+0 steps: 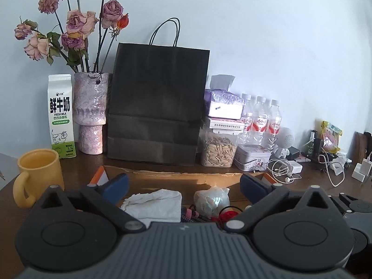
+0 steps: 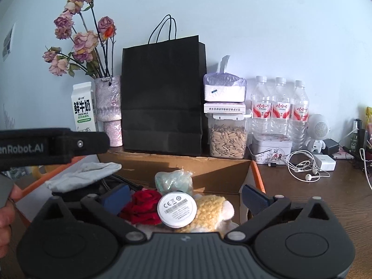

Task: Organize objects
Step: 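Carry the white container and black cable into the red box and open both tools, then withdraw both tools from the box back over the table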

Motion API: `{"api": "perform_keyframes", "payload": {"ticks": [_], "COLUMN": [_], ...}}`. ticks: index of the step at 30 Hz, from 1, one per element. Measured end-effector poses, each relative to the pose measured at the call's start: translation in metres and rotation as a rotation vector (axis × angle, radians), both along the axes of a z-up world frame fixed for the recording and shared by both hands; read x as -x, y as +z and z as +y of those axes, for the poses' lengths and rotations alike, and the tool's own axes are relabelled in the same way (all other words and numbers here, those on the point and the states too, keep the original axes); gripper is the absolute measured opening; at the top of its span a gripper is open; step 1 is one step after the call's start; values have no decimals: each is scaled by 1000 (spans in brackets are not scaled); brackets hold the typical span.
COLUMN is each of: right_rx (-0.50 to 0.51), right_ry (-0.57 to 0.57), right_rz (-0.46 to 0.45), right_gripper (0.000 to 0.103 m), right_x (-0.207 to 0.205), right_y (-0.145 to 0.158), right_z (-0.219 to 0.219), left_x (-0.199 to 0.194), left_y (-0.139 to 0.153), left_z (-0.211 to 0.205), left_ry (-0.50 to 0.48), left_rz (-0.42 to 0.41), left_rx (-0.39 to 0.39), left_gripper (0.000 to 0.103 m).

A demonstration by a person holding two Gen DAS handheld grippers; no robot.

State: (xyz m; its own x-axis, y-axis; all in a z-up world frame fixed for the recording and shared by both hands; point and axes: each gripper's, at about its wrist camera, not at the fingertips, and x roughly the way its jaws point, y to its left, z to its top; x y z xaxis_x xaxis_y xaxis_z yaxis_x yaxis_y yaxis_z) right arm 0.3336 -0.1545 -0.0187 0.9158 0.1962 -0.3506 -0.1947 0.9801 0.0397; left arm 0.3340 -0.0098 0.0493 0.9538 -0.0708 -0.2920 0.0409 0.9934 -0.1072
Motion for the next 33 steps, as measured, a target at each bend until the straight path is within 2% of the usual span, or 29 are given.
{"api": "perform_keyframes", "payload": {"ticks": [13,25,33], "right_rx": [23,47,77], "right_ry": [1,-4,-18], "right_rz": [1,-12,19], "right_gripper": [103,103,103], "right_x": [16,61,94], "right_y": [0,4,-9], "right_z": [-1,-14,-30], "left_x": [14,56,85], "left_y": [-1,-3,-15], "left_z": [-5,-4,-4], "left_ry": [-9,-3,3], "left_rz": [9,24,60], "left_rx": [-19,-18,-32], "left_gripper": [103,103,103]}}
